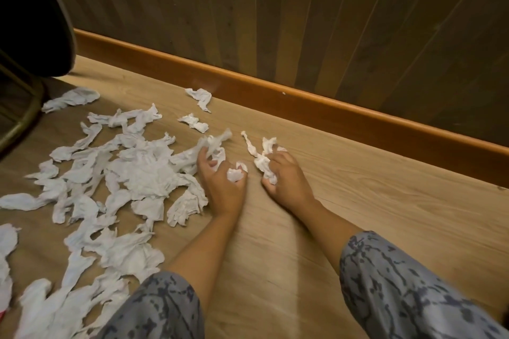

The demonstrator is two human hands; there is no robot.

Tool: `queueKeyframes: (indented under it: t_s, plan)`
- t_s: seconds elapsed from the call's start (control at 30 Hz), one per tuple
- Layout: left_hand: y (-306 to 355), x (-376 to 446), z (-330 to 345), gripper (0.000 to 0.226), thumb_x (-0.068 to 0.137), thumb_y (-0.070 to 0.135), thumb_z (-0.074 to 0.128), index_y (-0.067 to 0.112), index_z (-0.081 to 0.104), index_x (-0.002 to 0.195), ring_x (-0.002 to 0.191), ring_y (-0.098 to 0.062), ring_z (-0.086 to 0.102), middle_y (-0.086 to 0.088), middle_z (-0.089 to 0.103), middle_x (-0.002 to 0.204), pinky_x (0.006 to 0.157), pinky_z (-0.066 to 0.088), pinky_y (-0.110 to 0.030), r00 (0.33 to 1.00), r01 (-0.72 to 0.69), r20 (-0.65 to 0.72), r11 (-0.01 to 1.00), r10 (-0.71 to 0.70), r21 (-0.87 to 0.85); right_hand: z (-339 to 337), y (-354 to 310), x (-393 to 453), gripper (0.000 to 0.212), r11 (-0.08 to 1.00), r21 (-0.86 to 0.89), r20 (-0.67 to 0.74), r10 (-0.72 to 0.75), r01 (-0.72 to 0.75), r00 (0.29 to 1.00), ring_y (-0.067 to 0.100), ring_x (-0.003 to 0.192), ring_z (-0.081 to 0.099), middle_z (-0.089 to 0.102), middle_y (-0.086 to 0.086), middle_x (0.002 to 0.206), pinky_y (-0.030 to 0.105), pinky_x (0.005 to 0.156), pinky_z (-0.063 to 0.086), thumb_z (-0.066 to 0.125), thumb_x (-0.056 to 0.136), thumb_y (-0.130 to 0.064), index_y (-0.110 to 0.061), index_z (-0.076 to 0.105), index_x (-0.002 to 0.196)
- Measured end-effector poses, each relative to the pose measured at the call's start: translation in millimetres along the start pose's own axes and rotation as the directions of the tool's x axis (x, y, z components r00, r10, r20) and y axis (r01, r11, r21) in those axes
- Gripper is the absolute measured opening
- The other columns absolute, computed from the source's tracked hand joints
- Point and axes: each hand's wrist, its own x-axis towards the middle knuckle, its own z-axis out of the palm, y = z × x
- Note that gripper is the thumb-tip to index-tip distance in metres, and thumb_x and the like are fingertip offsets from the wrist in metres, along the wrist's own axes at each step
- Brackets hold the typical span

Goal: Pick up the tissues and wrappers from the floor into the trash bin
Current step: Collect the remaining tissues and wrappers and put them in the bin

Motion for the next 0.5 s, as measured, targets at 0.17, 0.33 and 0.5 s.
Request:
queueKeyframes:
  t_s: [0.17, 0.33, 0.5]
  plan:
    - [1, -16, -7, 0.054, 0.077, 0.015, 0.074, 0.016, 0.051, 0.126, 0.114, -0.022, 0.048, -0.007, 0.054, 0.127, 0.092, 0.042, -0.028, 0.981, 0.154, 0.120, 0.988, -0.150, -0.024, -7, -10, -30, 0.045, 0.986, -0.008, -0.147, 0.165, -0.168, 0.975, 0.024, 0.102, 0.046, 0.055, 0.002, 0.107, 0.036, 0.094, 0.038, 0.060, 0.076, -0.017, -0.016, 0.052, 0.120]
    - [5, -52, -23, 0.051, 0.079, 0.050, 0.070, 0.022, 0.062, 0.121, 0.097, -0.019, 0.050, 0.005, 0.061, 0.097, 0.086, 0.040, -0.033, 0.972, -0.098, 0.218, 0.995, 0.089, 0.034, -9, -12, -61, 0.024, 0.977, -0.117, -0.212, 0.149, -0.177, 0.966, 0.026, 0.087, 0.050, 0.051, 0.002, 0.088, 0.035, 0.080, 0.038, 0.056, 0.081, -0.035, -0.014, 0.063, 0.092]
    - [1, -83, -37, 0.027, 0.077, 0.041, 0.070, 0.015, 0.066, 0.079, 0.083, -0.023, 0.049, -0.001, 0.056, 0.082, 0.075, 0.047, -0.043, 0.949, -0.222, 0.238, 0.974, 0.207, 0.039, -17, -15, -106, 0.016, 0.984, -0.021, -0.193, 0.169, -0.176, 0.967, 0.023, 0.108, 0.048, 0.049, 0.006, 0.117, 0.032, 0.079, 0.048, 0.068, 0.087, -0.029, -0.015, 0.061, 0.085]
